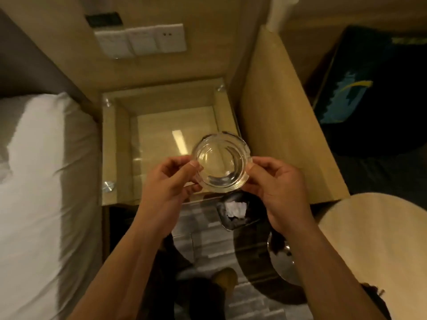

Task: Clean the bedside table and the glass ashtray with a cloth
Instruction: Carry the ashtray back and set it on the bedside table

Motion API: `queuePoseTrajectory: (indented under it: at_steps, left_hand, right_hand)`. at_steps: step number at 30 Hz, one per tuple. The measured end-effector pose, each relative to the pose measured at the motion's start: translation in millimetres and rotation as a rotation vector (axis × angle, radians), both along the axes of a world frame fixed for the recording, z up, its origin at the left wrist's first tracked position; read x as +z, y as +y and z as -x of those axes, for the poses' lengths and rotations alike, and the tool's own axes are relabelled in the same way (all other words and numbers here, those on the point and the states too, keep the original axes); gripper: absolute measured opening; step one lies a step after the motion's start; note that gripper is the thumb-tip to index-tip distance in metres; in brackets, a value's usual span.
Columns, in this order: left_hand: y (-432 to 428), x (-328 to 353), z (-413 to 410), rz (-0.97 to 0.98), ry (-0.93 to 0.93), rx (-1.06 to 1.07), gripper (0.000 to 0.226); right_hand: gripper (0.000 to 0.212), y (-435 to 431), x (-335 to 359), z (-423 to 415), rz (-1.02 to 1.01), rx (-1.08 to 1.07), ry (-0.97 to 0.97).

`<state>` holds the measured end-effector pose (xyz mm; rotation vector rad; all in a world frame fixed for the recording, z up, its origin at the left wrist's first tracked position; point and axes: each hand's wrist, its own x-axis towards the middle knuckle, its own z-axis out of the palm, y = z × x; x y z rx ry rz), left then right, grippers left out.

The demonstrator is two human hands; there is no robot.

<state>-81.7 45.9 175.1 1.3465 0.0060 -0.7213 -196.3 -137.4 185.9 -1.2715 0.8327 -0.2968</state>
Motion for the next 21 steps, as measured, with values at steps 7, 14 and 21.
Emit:
queuePoseTrajectory:
  at_steps: [7,14,21]
  left_hand:
    - [57,-7,-80,-0.088,-0.038,0.248,0.024]
    - [105,-30,-154,-0.183,-0.076,0.349,0.009]
    - [126,-60,-229,-0.276,-0.085,0.343,0.008]
  right_hand:
    - [0.013,49,7,-108,-0.030,0.193,-0.011]
    - [0.013,95,-4,-202,-0.081,0.261,0.058]
    - [0.014,124,-38,-284,-0.041,0.275,0.149]
